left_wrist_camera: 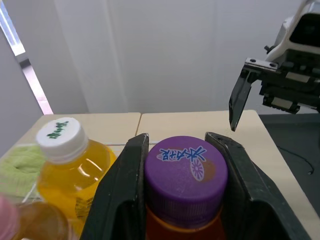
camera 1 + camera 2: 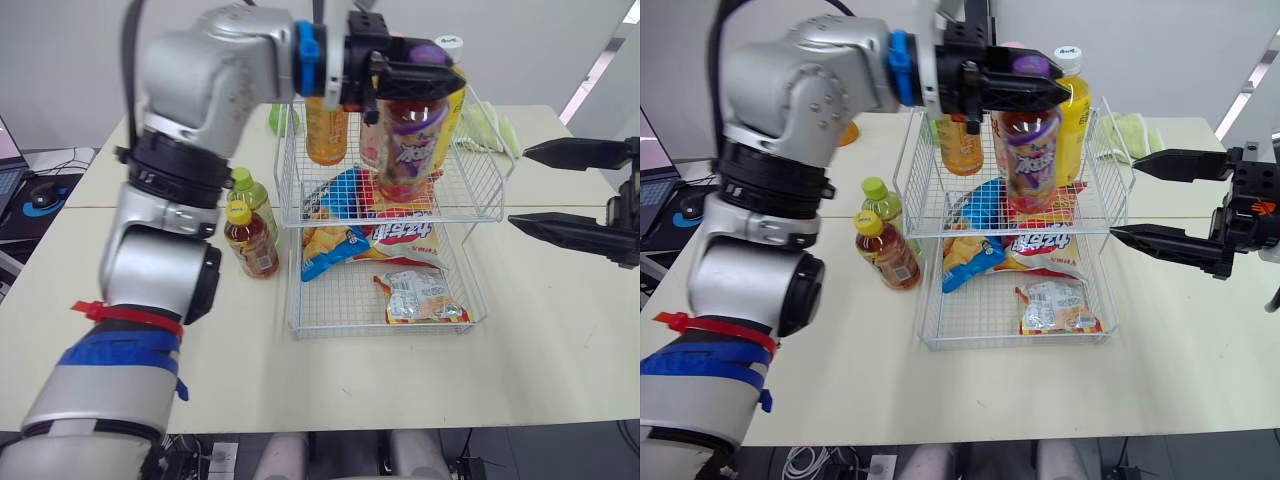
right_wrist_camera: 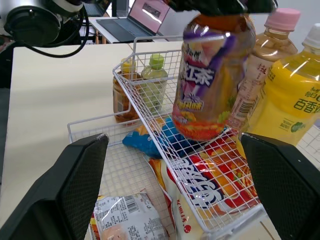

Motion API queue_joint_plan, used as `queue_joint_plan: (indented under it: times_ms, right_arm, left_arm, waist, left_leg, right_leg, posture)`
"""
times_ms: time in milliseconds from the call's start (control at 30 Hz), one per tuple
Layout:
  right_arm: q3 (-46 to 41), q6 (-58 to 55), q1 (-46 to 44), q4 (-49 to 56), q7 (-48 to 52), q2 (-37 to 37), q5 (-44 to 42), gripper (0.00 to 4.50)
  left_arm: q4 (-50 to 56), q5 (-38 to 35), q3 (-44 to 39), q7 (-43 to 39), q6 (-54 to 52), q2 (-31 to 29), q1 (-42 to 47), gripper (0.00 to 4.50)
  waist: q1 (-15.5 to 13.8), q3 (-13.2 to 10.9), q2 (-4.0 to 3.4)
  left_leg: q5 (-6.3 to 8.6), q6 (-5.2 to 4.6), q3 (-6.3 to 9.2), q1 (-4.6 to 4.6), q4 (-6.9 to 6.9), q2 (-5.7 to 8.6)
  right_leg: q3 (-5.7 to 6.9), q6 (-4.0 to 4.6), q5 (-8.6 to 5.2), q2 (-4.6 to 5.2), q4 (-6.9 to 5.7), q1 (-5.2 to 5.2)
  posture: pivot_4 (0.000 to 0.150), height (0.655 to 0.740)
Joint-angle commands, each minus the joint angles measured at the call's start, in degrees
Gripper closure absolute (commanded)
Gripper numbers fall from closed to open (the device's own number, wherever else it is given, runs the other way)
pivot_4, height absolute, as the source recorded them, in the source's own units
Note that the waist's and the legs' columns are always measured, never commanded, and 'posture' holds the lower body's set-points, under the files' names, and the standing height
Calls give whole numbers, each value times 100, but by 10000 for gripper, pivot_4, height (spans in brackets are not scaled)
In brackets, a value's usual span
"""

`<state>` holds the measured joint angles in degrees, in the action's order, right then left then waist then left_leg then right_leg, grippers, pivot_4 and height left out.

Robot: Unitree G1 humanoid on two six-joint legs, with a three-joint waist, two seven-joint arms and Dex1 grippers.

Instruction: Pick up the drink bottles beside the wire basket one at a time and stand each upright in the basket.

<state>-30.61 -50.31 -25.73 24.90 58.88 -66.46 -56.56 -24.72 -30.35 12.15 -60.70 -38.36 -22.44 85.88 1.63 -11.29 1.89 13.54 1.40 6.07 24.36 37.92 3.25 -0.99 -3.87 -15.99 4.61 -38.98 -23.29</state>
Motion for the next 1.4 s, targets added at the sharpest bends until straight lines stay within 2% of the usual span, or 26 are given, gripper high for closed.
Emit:
queue_joint_plan:
  times_ms: [33, 267, 500, 800, 833, 900, 1000, 1133, 1267, 1400]
  right_arm:
    - [-390, -42, 84, 226, -137, -90, -158, 0]
    - [-545, -70, 240, 355, -347, -92, -316, 0]
    - [-566, -73, 305, 420, -482, -97, -409, 0]
    - [-646, -84, 364, 525, -599, -93, -506, 0]
    - [-656, -83, 362, 522, -613, -106, -515, 0]
    - [-666, -73, 355, 521, -634, -127, -536, 0]
    - [-708, -90, 333, 552, -693, -163, -625, 0]
    - [-757, -106, 329, 637, -772, -172, -786, 0]
    - [-669, -76, 307, 777, -885, -119, -1037, 0]
    - [-458, 78, 299, 867, -829, -144, -996, 0]
  left_arm:
    - [-267, 415, -52, -13, 626, 268, 152, 31205]
    - [-954, 795, -163, -89, 975, 736, 378, 31205]
    - [-1299, 623, -501, -322, 277, 945, 568, 31205]
    - [-795, 357, -974, -533, -123, 787, 589, 1987]
    - [-699, 310, -1035, -549, -163, 733, 593, 406]
    - [-512, 222, -1125, -562, -241, 630, 583, 406]
    - [-11, 2, -1292, -606, -614, 290, 511, 406]
    - [750, -355, -1414, -884, -1390, -559, 229, 406]
    - [1337, -529, -1675, -754, -1790, -1350, -210, 406]
    - [2021, -523, -1882, -662, -1917, -2225, -1060, 406]
  waist:
    - [3, 0, 0]
    - [-1, 0, -1]
    - [-1, 0, -1]
    - [4, 0, -1]
    - [5, 0, -1]
    - [7, 1, -2]
    - [10, 1, -2]
    - [37, 5, -10]
    - [19, 7, -14]
    - [16, 7, -14]
  left_leg:
    - [0, 0, -1, 0, 1, 1]
    - [-1, -2, 2, -1, 3, 4]
    - [-2, -4, 4, 0, 3, 7]
    - [-2, -3, 5, -1, 3, 5]
    - [-2, -3, 6, -1, 3, 5]
    - [-3, -3, 5, -2, 3, 4]
    - [-3, -3, 5, -2, 3, 4]
    - [-3, -3, 3, -5, 1, 1]
    - [-3, -2, 5, -18, 2, -2]
    - [-3, -2, 7, -21, 5, 0]
  right_leg:
    - [-1, 0, 0, 0, -1, 1]
    - [2, -3, 1, 2, -3, 4]
    - [5, -5, 1, 2, -3, 5]
    - [4, -5, 1, 2, -4, 5]
    - [5, -5, 1, 2, -5, 5]
    - [4, -5, 1, 2, -5, 5]
    - [4, -5, 1, 2, -5, 5]
    - [2, -5, 1, 1, -6, 5]
    - [1, -5, 1, -2, -10, 13]
    - [0, -5, 2, -1, -10, 17]
  posture:
    - [1500, 7400]
    - [1500, 7400]
    - [1500, 7400]
    - [1500, 7400]
    - [1500, 7400]
    - [1500, 7400]
    - [1500, 7400]
    - [1500, 7400]
    - [1500, 7400]
    - [1500, 7400]
